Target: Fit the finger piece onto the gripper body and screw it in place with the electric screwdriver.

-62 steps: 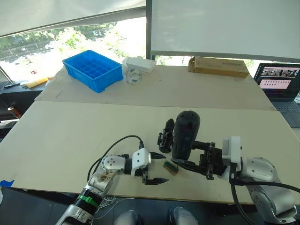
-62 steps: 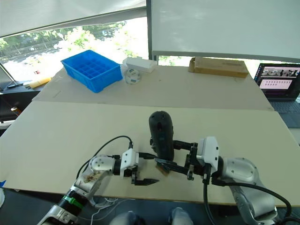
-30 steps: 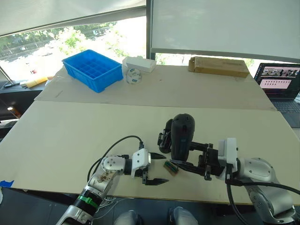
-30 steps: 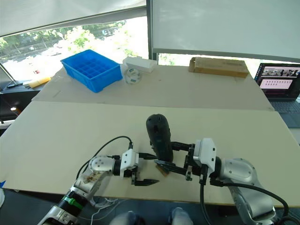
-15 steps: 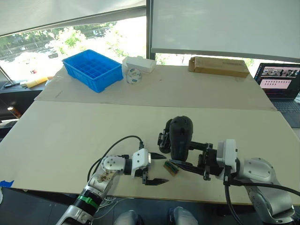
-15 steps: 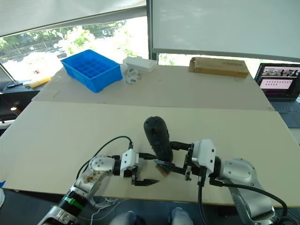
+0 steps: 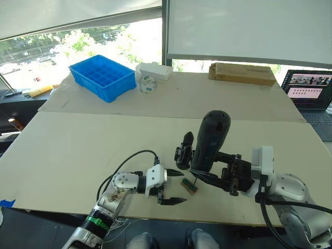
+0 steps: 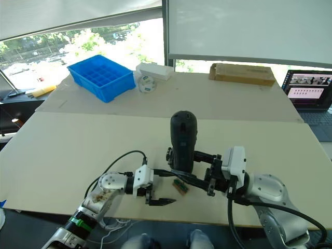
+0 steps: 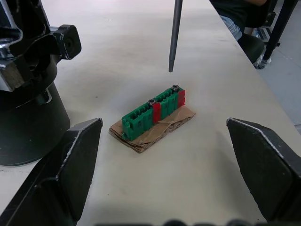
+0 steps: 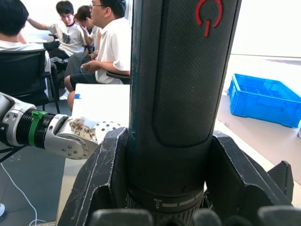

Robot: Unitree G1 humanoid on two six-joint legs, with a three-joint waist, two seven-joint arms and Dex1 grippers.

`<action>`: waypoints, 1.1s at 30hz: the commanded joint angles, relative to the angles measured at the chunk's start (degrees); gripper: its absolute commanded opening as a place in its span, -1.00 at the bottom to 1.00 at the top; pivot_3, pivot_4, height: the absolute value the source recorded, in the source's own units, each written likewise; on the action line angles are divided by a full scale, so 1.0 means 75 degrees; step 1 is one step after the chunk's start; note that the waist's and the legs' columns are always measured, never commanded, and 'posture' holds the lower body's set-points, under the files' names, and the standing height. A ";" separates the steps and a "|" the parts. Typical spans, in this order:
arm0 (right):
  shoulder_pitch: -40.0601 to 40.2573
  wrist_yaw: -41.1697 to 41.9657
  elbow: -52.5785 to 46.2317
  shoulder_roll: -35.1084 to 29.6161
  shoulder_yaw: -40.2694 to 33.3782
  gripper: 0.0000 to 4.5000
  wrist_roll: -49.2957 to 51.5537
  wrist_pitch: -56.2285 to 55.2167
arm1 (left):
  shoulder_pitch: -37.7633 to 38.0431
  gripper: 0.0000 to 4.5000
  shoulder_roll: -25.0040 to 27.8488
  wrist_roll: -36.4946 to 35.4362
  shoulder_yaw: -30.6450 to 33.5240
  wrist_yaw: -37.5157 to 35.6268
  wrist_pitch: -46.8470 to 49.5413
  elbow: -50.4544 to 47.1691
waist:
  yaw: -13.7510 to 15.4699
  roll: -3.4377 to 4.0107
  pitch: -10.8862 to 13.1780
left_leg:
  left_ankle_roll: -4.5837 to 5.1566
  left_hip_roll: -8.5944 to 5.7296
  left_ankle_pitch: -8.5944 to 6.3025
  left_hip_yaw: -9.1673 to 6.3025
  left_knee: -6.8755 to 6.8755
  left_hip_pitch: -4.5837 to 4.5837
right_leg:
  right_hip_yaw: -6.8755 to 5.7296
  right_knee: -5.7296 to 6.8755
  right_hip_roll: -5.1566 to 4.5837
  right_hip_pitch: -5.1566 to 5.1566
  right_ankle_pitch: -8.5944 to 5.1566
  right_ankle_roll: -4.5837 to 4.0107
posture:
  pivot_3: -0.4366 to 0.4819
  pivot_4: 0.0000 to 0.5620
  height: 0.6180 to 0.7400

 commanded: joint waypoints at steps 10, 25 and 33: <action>0.0091 0.0091 -0.0291 -0.0118 -0.0099 -0.15 -0.0089 -0.0159 | 0.0225 1.00 0.0090 0.0108 -0.0139 0.0021 0.0336 0.0152 | -0.0002 0.0000 0.0000 | 0.0000 -0.0001 0.0000 0.0001 0.0001 0.0001 | -0.0001 0.0000 0.0007 0.0001 0.0001 0.0002 | -0.05 -0.47 1.00; 0.0087 0.0114 -0.0238 -0.0018 -0.0010 -0.15 -0.0278 -0.0329 | 0.0206 1.00 0.0053 0.0131 -0.0157 -0.0014 0.0273 0.0267 | -0.0002 0.0000 0.0000 | 0.0000 -0.0001 0.0000 0.0001 0.0001 0.0000 | -0.0002 0.0000 0.0008 0.0001 0.0000 0.0002 | -0.05 -0.47 1.00; 0.0031 0.0184 -0.0186 0.0060 0.0014 -0.15 -0.0337 -0.0341 | 0.0228 1.00 0.0041 0.0140 -0.0161 -0.0009 0.0211 0.0345 | -0.0002 0.0000 0.0000 | 0.0000 -0.0001 0.0000 0.0001 0.0001 0.0001 | -0.0002 0.0001 0.0009 0.0001 0.0000 0.0002 | -0.05 -0.47 1.00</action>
